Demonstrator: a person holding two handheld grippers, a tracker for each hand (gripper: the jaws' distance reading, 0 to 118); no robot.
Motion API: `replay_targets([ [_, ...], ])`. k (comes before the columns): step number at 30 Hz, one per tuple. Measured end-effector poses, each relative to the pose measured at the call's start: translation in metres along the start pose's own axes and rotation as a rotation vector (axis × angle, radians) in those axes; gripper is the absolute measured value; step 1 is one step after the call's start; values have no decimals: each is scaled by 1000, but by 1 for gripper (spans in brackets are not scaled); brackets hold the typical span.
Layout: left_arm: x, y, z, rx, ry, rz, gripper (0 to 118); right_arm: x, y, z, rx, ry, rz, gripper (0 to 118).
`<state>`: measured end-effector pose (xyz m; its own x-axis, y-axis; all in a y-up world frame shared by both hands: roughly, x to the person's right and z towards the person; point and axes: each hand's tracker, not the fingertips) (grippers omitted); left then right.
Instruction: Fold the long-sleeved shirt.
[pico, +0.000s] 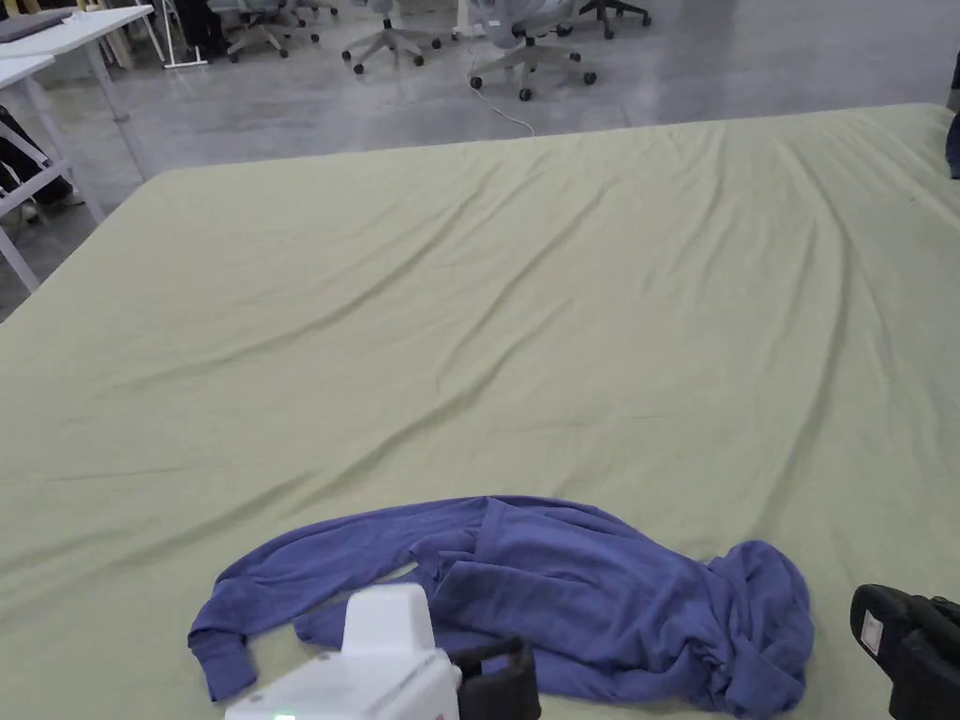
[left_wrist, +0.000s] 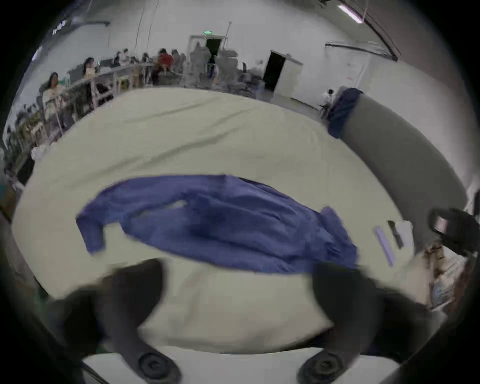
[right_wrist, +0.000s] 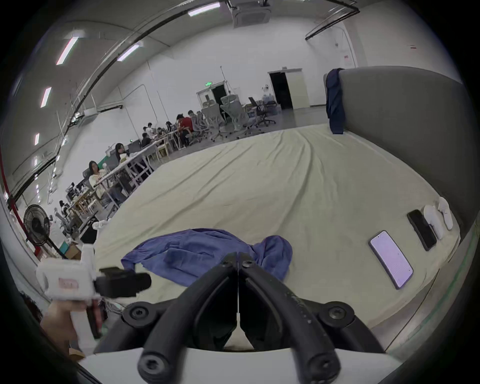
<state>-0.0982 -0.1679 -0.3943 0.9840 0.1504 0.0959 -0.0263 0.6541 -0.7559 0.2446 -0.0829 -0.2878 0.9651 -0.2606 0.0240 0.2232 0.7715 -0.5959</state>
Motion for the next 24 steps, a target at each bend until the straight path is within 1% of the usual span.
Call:
replay_targets([
  [1, -3, 8, -13, 21, 52, -19, 118, 1, 0, -4, -6, -5, -3, 3],
  [2, 1, 21, -24, 63, 25, -34, 114, 3, 0, -9, -16, -10, -7, 3],
  [3, -3, 29, -44, 56, 42, -38, 113, 4, 0, -13, -24, -16, -11, 3],
  [5, -7, 39, -93, 3, 74, -82, 113, 6, 0, -24, -45, -34, -19, 3],
  [6, -1, 34, -107, -40, 67, -119, 111, 8, 0, -30, -59, -46, -24, 3],
  [7, 0, 31, -128, -85, 71, -138, 95, 10, 0, -37, -80, -60, -33, 3],
  [8, 2, 28, -145, -134, 55, -156, 72, 13, 1, -43, -104, -71, -41, 3],
  [9, 2, 24, -155, -179, -1, -152, 40, 15, 1, -50, -131, -84, -50, 3],
  [10, 5, 17, -153, -193, -26, -133, 33, 18, 2, -58, -152, -90, -54, 3],
  [11, 8, 18, -144, -134, -15, -107, 27, 22, 3, -67, -170, -84, -56, 3],
  [12, 9, 23, -135, -99, -5, -97, 13, 27, 5, -76, -186, -82, -62, 3],
  [13, 9, 25, -128, -87, -46, -83, 8, 33, 6, -86, -195, -71, -67, 14],
  [14, 6, 23, -111, -61, -77, -44, 8, 38, 9, -98, -211, -53, -70, 37],
  [15, 5, 24, -103, -43, -88, -11, 8, 45, 12, -116, -231, -8, -63, 75],
  [16, 5, 25, -97, -33, -93, 3, 8, 50, 15, -131, -255, 7, -51, 118],
  [17, 6, 25, -89, -21, -92, 10, 8, 53, 17, -150, -295, 7, -43, 116],
  [18, 2, 25, -76, 1, -96, 19, 8, 60, 15, -164, -303, 42, -79, 114],
  [19, 4, 24, -69, 15, -104, 16, 8, 67, 17, -179, -290, -4, -45, 114],
  [21, 11, 21, -55, 27, -112, 5, 8, 73, 14, -214, -362, -82, -19, 114],
  [22, 9, 22, -47, 35, -115, 2, 8, 76, 13, -228, -401, -116, -4, 111],
  [23, 11, 20, -41, 44, -119, -1, 7, 80, 10, -245, -438, -138, 6, 100],
  [24, 12, 18, -38, 47, -120, -2, 7, 78, 10, -254, -470, -146, -3, 75],
])
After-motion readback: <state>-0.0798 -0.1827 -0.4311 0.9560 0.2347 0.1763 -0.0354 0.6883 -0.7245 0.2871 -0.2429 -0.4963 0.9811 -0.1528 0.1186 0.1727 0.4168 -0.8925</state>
